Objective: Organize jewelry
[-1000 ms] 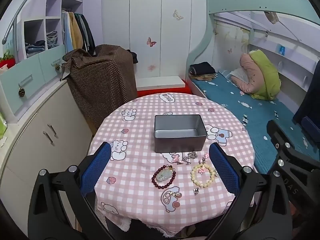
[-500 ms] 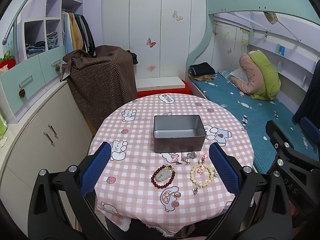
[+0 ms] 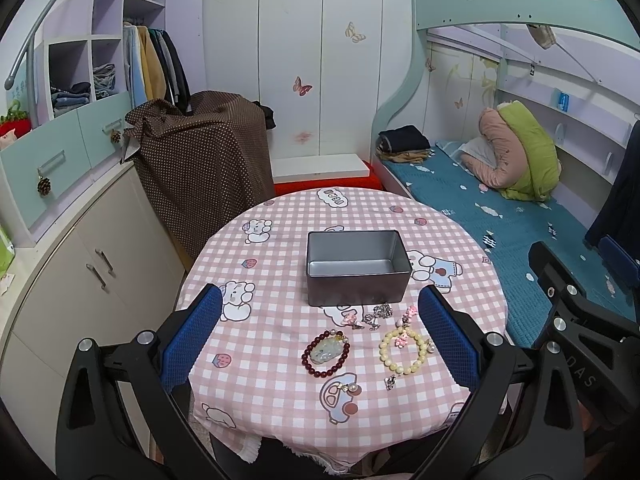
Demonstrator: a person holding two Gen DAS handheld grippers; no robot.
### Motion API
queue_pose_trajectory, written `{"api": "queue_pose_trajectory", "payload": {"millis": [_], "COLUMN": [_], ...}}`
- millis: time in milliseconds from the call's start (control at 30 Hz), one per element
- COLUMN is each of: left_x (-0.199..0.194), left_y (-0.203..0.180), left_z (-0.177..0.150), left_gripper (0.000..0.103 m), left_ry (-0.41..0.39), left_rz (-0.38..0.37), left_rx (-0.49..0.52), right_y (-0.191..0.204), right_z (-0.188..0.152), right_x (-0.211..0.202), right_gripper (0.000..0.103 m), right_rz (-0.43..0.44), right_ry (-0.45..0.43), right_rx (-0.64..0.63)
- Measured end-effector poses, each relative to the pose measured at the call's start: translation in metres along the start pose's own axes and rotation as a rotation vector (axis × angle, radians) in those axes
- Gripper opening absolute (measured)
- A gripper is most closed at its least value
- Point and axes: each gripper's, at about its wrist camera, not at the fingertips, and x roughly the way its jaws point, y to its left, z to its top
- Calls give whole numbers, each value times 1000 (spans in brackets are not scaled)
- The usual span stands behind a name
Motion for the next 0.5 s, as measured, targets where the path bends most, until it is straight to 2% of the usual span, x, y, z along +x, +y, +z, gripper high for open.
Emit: {"api": "queue_pose_trajectory", "payload": {"millis": [500], "left_x": [2], "left_y": [0], "left_z": [-1], "left_gripper": [98], "left_ry": [-3], "left_rz": [-1], "left_rx": [1], "right_y": [2], "right_z": [0], "right_x": [5], "right_gripper": [96], "right_rz": [3], "right_ry": [22], "right_rx": [2]}}
